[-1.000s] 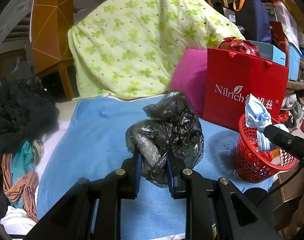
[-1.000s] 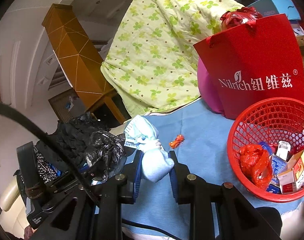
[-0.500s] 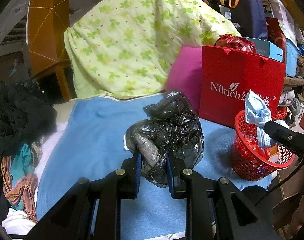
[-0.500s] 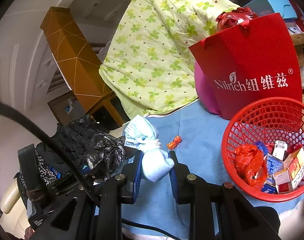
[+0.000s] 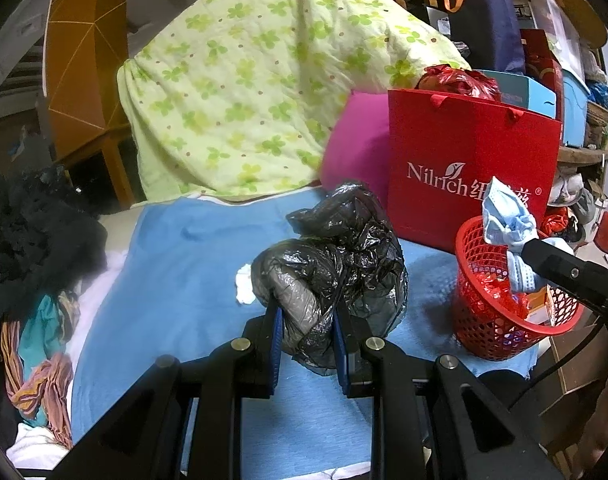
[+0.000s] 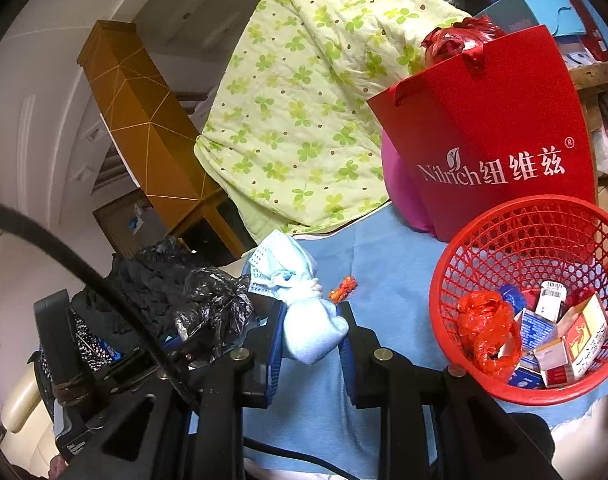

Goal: Collect trash

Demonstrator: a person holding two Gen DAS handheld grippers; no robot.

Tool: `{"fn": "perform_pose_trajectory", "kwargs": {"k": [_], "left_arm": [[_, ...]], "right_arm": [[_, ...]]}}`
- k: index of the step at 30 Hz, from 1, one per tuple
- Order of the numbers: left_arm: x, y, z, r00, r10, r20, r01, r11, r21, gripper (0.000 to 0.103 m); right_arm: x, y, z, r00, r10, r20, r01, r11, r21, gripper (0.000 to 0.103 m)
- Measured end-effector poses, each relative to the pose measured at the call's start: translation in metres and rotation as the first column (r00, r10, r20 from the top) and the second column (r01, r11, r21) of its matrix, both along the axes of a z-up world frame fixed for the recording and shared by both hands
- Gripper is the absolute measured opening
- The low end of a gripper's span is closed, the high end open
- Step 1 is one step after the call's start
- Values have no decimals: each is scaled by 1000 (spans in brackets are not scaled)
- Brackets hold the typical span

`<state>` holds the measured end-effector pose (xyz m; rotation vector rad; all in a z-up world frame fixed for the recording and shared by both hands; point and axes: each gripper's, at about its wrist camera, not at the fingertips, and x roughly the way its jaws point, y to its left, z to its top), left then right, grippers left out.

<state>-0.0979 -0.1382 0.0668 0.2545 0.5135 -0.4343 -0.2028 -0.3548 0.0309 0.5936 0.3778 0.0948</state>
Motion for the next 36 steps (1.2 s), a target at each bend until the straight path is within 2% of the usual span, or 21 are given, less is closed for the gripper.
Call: {"fn": "perform_pose_trajectory", "kwargs": {"k": [36], "left_arm": [[-29,-50,14,992,-125,37,123,992,39,24]], "right_arm": [[-38,-38,3,994,-106,35,105,994,37,27]]}}
